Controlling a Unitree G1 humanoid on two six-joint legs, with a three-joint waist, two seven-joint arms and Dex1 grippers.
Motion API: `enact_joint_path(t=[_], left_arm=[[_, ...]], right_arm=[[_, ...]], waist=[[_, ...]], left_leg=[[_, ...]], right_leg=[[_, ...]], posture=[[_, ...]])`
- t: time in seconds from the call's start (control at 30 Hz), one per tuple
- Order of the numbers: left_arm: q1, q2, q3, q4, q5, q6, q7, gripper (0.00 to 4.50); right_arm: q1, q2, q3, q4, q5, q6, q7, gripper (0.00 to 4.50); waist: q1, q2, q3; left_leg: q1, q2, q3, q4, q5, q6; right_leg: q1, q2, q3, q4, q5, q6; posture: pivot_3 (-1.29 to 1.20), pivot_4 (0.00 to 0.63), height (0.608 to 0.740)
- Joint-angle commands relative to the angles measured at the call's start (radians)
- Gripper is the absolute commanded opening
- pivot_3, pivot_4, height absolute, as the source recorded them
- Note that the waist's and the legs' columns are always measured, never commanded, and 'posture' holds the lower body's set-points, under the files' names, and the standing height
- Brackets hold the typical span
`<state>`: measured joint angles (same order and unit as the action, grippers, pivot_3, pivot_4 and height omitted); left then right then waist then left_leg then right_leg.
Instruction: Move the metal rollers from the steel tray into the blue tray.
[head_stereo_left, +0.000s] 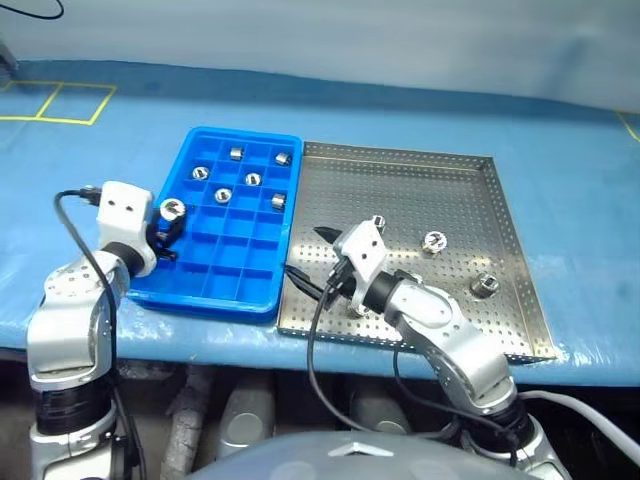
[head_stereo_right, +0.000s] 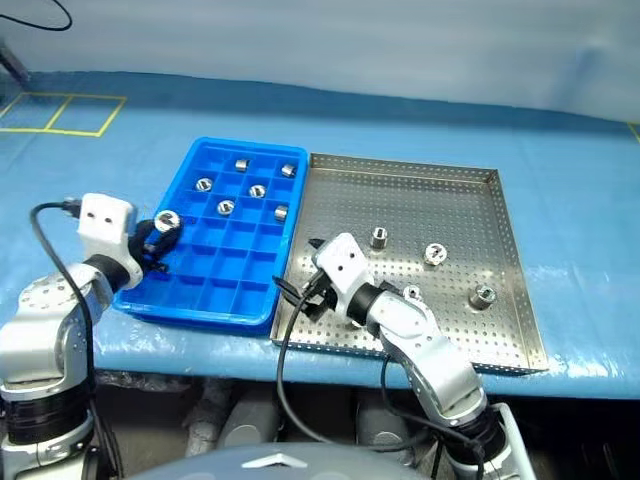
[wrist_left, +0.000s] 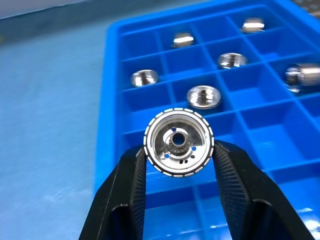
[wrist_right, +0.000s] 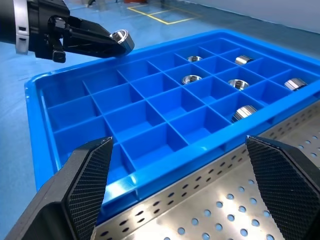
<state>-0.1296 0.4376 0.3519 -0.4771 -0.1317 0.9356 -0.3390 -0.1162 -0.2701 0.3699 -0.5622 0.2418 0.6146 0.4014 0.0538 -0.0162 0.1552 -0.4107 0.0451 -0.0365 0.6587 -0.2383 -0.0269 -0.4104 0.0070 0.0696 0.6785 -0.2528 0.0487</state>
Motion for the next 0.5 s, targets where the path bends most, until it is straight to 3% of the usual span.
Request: enact_joint_path(t=[0.03,0.5], left_arm=[[-0.025,-0.006,0.020,0.014,0.006,-0.031,0.051,1.70],[-0.195,-0.005,-0.134,0.265,0.005,-0.102,0.057,1.70]], right_arm=[[-0.010,0.004,-0.001,-0.013,0.000,-0.027,0.012,4.50],[0.055,0.009,-0.023,-0.057,-0.010,-0.021,-0.028,4.50]], waist=[[0.008,0.000,0.000],[-0.006,0.000,0.000]], left_leg=[[0.000,0.000,0.000,0.000,0.000,0.000],[0.000,0.000,0.000,0.000,0.000,-0.001]], right_leg=[[0.000,0.000,0.000,0.000,0.000,0.000],[-0.001,0.001,0.000,0.000,0.002,-0.002]], posture=[[0.23,0.150,0.740],[0.12,0.150,0.740]])
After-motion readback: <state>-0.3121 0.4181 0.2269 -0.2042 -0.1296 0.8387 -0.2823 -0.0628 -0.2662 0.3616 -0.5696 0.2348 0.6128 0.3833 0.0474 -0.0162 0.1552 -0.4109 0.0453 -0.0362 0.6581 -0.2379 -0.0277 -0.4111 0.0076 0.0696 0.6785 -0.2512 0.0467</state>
